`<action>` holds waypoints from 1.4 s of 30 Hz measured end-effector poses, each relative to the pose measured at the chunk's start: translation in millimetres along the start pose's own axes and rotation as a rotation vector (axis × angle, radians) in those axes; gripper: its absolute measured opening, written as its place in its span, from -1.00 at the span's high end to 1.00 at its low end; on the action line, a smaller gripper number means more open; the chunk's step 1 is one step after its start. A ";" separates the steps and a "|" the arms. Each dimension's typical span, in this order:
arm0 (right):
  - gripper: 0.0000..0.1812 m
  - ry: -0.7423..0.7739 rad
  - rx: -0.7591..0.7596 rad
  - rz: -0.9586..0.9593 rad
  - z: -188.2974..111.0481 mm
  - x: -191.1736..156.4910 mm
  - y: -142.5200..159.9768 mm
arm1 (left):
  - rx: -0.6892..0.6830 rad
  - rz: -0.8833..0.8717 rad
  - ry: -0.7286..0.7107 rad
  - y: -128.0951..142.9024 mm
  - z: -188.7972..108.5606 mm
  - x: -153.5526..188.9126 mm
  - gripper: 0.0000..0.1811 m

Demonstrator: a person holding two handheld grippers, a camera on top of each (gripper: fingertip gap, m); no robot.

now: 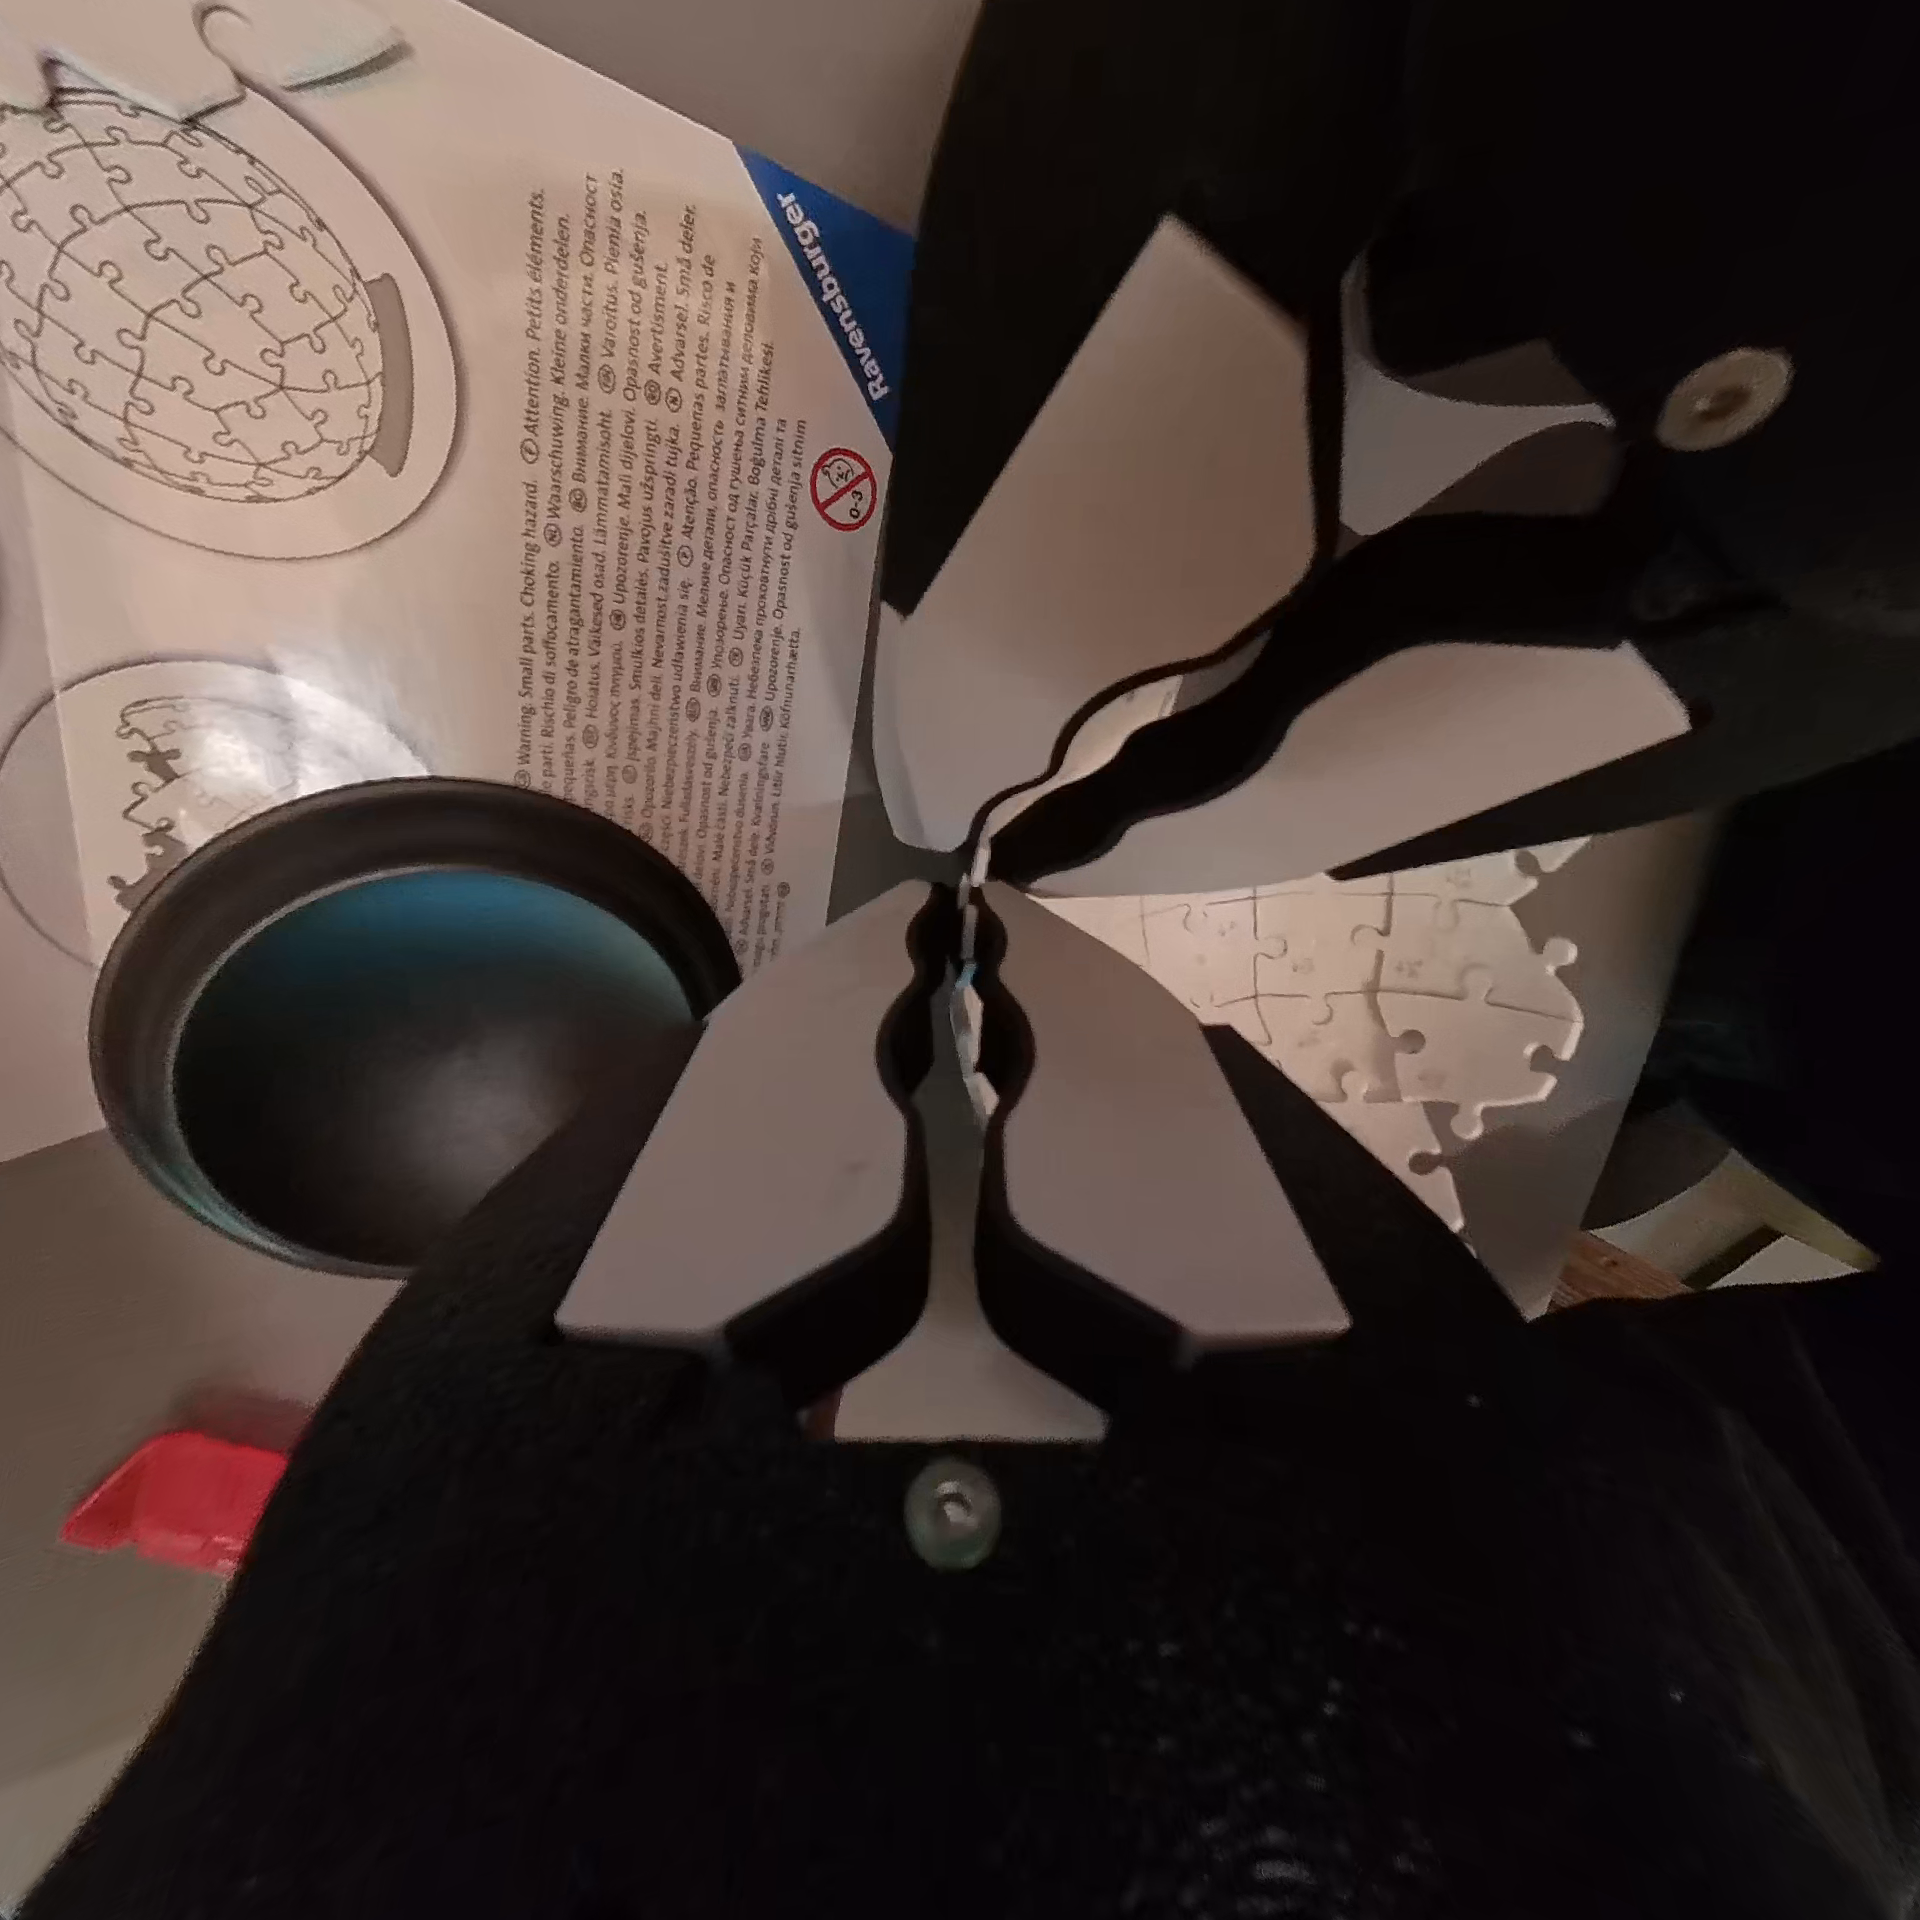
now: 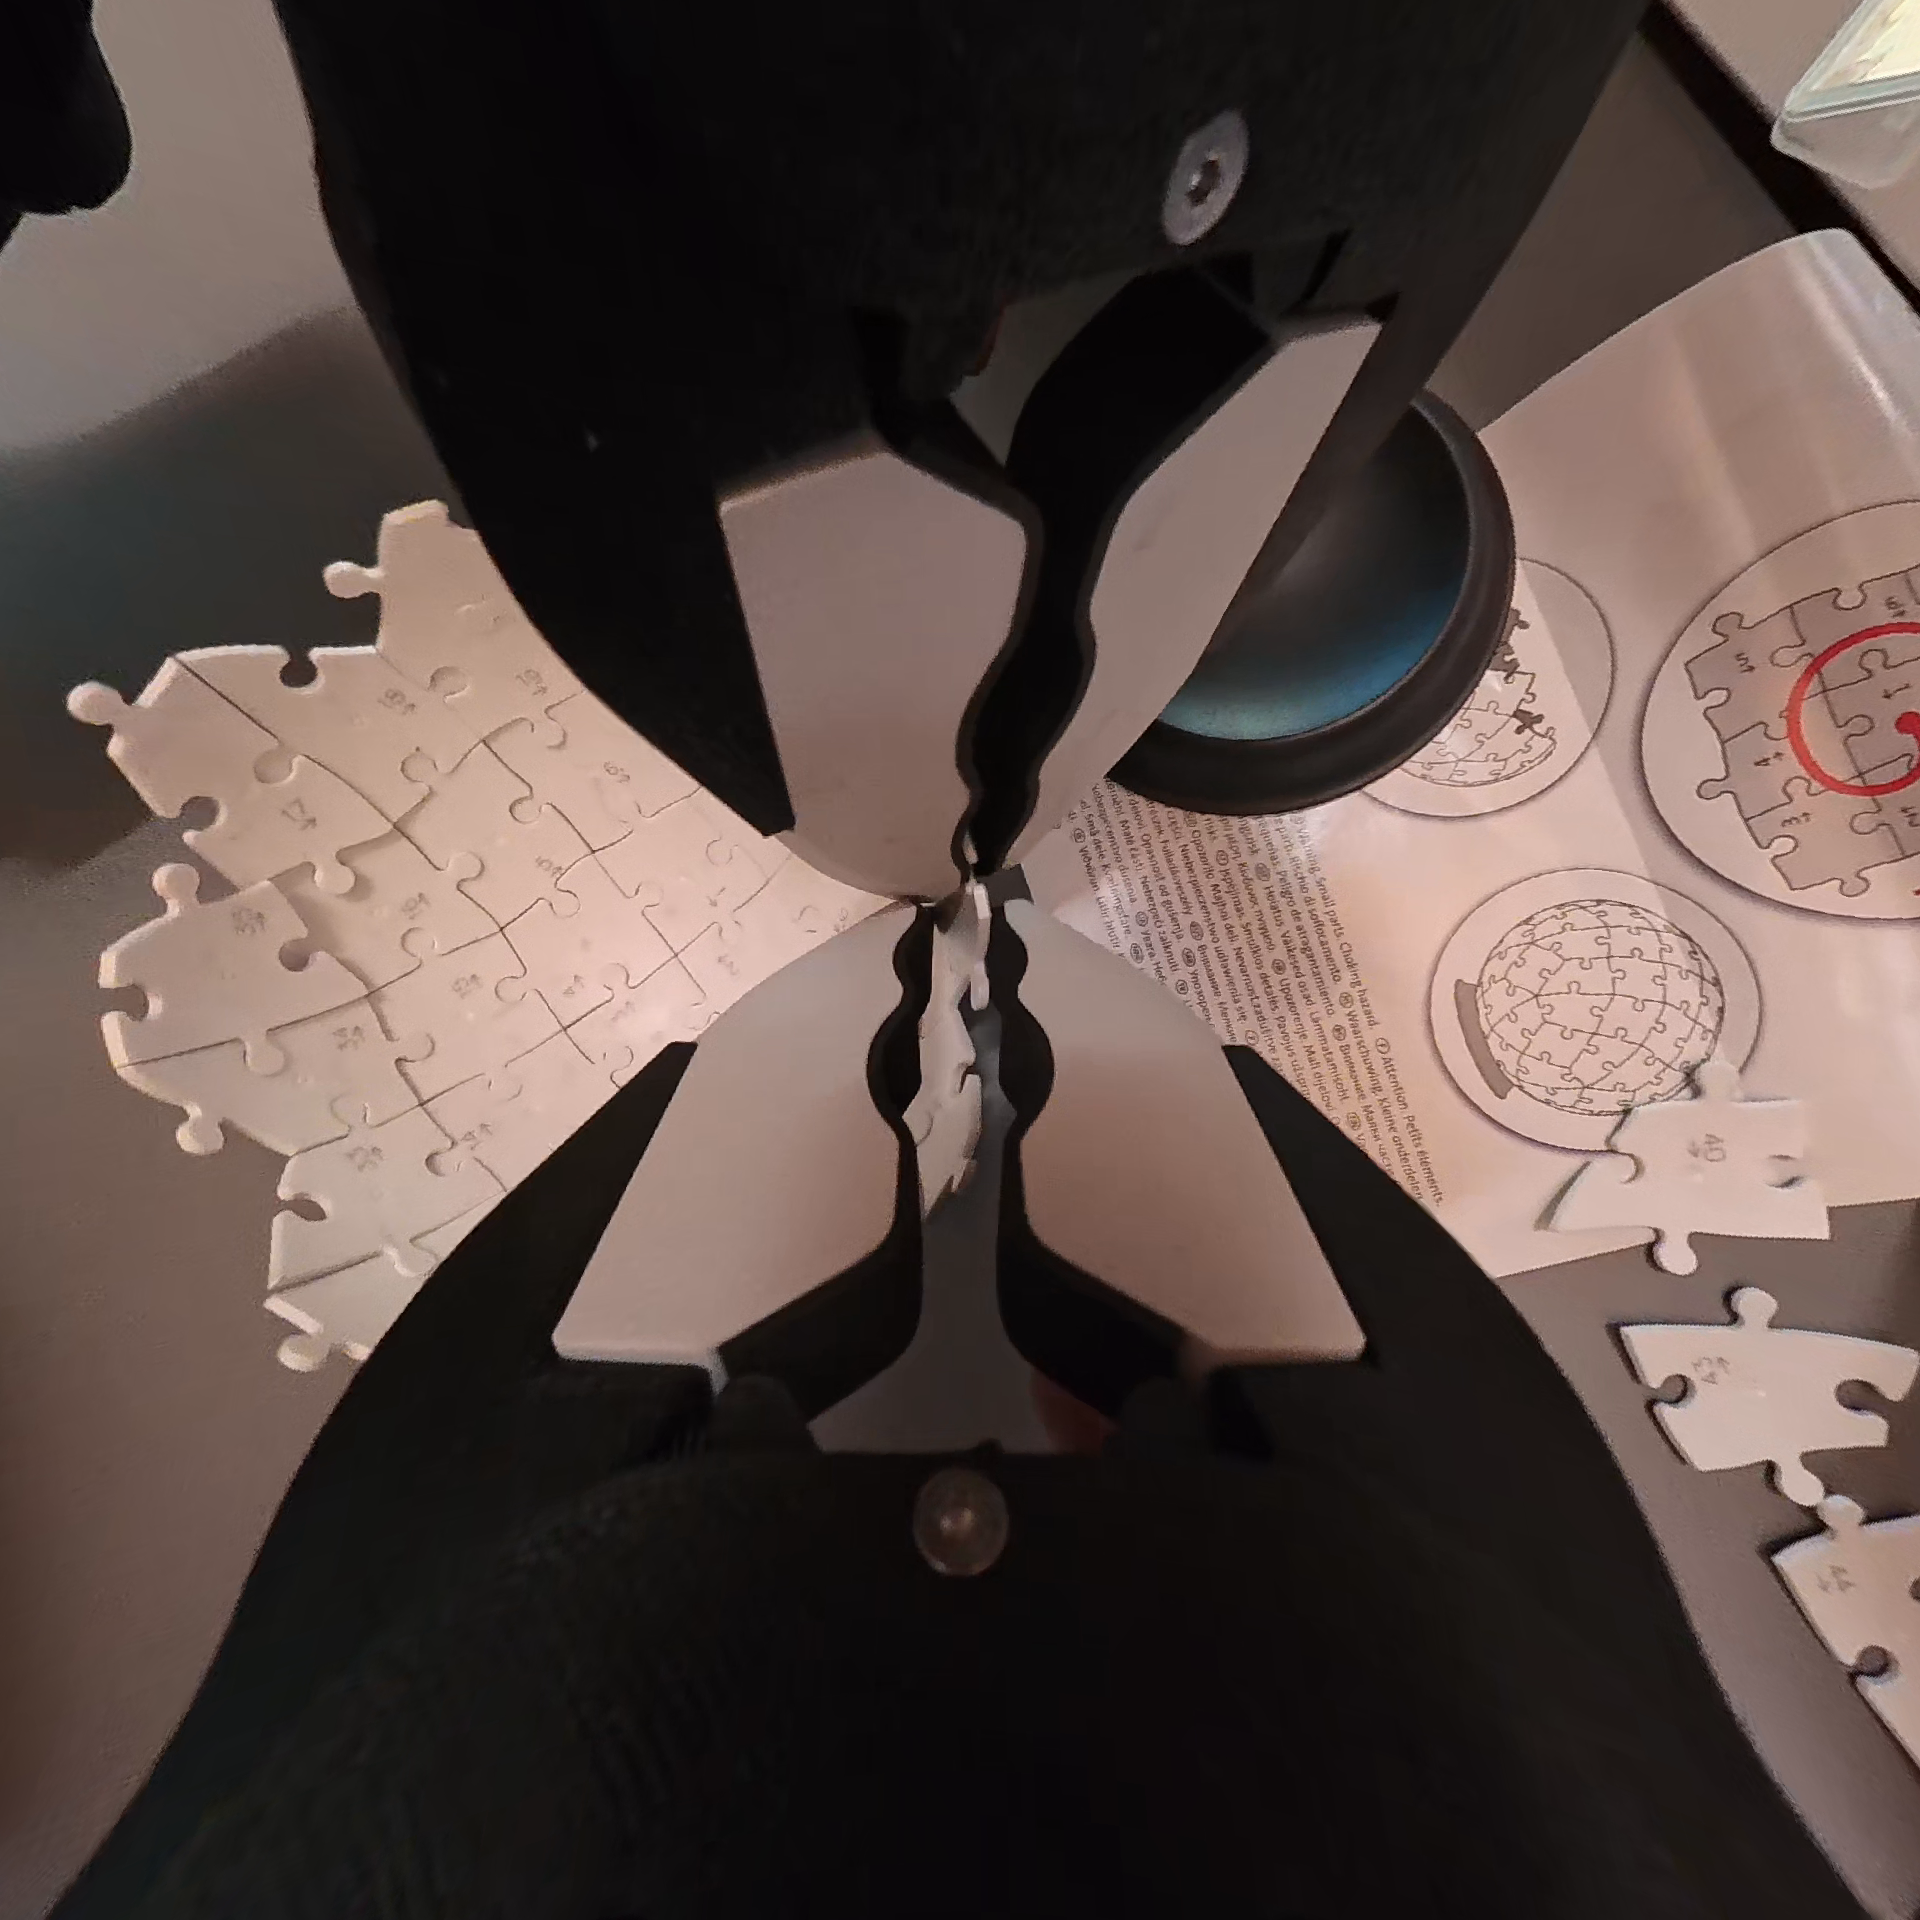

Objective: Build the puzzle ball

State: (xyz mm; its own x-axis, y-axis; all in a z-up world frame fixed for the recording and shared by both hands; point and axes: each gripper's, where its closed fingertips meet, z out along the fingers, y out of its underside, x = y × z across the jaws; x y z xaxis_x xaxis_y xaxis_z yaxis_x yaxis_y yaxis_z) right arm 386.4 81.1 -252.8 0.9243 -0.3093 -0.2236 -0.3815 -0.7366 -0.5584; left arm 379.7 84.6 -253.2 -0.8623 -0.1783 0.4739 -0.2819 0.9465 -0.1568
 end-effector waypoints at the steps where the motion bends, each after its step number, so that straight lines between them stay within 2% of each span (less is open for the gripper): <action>1: 0.89 -0.001 -0.001 0.004 0.2 -0.1 0.0 | 0.003 0.000 0.000 0.1 0.1 -0.1 0.97; 6: 0.94 -0.002 0.007 0.008 -2.4 -2.5 -0.8 | 0.044 -0.015 0.005 1.2 -5.4 0.9 0.88; 11: 0.94 0.040 0.010 -0.004 -5.5 -3.7 1.5 | 0.221 -0.064 -0.048 3.0 -38.7 2.6 0.75; 14: 0.94 0.079 0.004 -0.026 -6.7 -3.7 2.2 | 0.250 -0.109 -0.119 16.1 -51.3 6.1 0.75; 17: 0.93 0.114 -0.004 -0.041 -7.5 -3.7 2.9 | 0.214 -0.112 -0.182 28.1 -51.4 13.0 0.72; 21: 0.93 0.155 -0.008 -0.048 -8.8 -4.1 4.2 | 0.112 -0.090 -0.250 29.6 -43.9 24.2 0.70; 25: 0.93 0.169 0.018 -0.033 -10.9 -5.6 5.1 | 0.002 -0.079 -0.325 28.8 -40.9 16.6 0.74; 33: 0.94 0.148 0.097 0.046 -12.5 -6.0 10.5 | 0.027 -0.165 -0.194 22.4 -30.2 12.5 0.77; 42: 0.95 0.118 0.164 0.064 -13.5 -12.3 8.5 | -0.159 -0.158 -0.155 33.0 -25.6 17.0 0.87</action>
State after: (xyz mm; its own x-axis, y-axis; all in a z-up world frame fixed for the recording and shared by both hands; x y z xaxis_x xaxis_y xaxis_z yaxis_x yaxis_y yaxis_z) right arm 371.7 70.6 -244.0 0.8875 -0.4272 -0.1729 -0.4237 -0.6087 -0.6708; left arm 366.5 119.7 -228.1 -0.8707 -0.3542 0.3412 -0.3589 0.9320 0.0518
